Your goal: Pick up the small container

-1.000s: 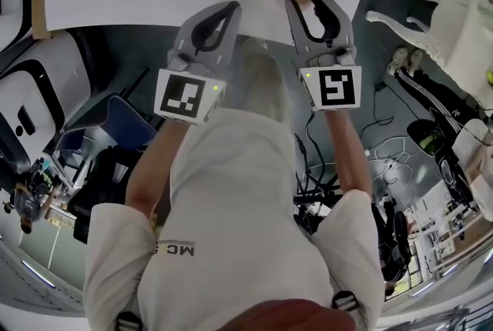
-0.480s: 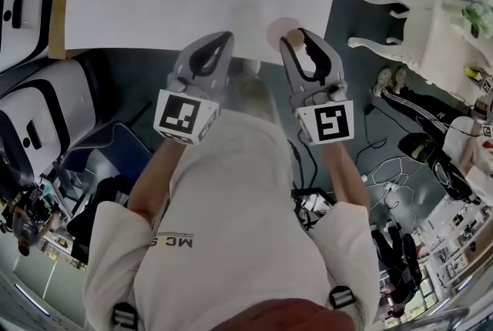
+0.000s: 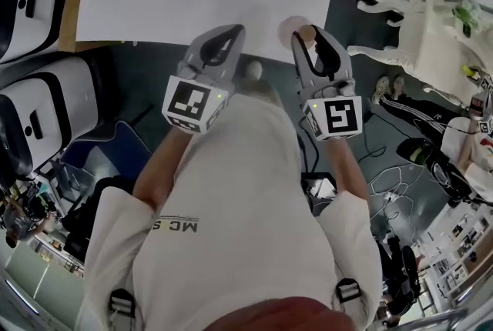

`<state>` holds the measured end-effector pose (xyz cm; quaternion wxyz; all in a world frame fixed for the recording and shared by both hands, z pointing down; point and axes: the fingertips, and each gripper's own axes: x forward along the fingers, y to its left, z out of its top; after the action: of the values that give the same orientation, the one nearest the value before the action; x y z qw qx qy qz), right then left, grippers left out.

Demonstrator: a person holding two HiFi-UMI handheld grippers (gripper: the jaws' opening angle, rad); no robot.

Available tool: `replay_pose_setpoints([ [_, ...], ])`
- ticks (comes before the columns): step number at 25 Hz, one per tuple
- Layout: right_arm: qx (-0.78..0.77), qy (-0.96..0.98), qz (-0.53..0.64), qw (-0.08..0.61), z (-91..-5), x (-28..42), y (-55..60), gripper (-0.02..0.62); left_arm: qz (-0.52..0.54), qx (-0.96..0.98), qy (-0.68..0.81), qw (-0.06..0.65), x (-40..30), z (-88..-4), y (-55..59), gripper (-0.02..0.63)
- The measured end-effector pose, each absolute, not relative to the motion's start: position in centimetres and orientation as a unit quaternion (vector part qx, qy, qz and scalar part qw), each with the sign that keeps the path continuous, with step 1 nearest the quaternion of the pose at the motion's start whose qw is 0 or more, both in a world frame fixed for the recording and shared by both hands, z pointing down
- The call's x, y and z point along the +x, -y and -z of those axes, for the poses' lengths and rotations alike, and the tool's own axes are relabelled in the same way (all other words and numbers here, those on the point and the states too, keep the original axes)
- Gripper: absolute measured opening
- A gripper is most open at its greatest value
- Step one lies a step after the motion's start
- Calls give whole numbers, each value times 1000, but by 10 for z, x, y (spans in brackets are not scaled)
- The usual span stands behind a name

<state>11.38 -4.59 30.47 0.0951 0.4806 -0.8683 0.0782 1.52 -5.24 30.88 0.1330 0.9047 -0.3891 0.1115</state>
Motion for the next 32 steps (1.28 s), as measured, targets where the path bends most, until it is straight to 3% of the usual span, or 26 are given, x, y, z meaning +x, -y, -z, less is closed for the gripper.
replay_pose_setpoints([
  [32, 480, 869, -66, 95, -315, 121, 16, 127, -103, 905, 393, 125, 20, -321, 23, 0],
])
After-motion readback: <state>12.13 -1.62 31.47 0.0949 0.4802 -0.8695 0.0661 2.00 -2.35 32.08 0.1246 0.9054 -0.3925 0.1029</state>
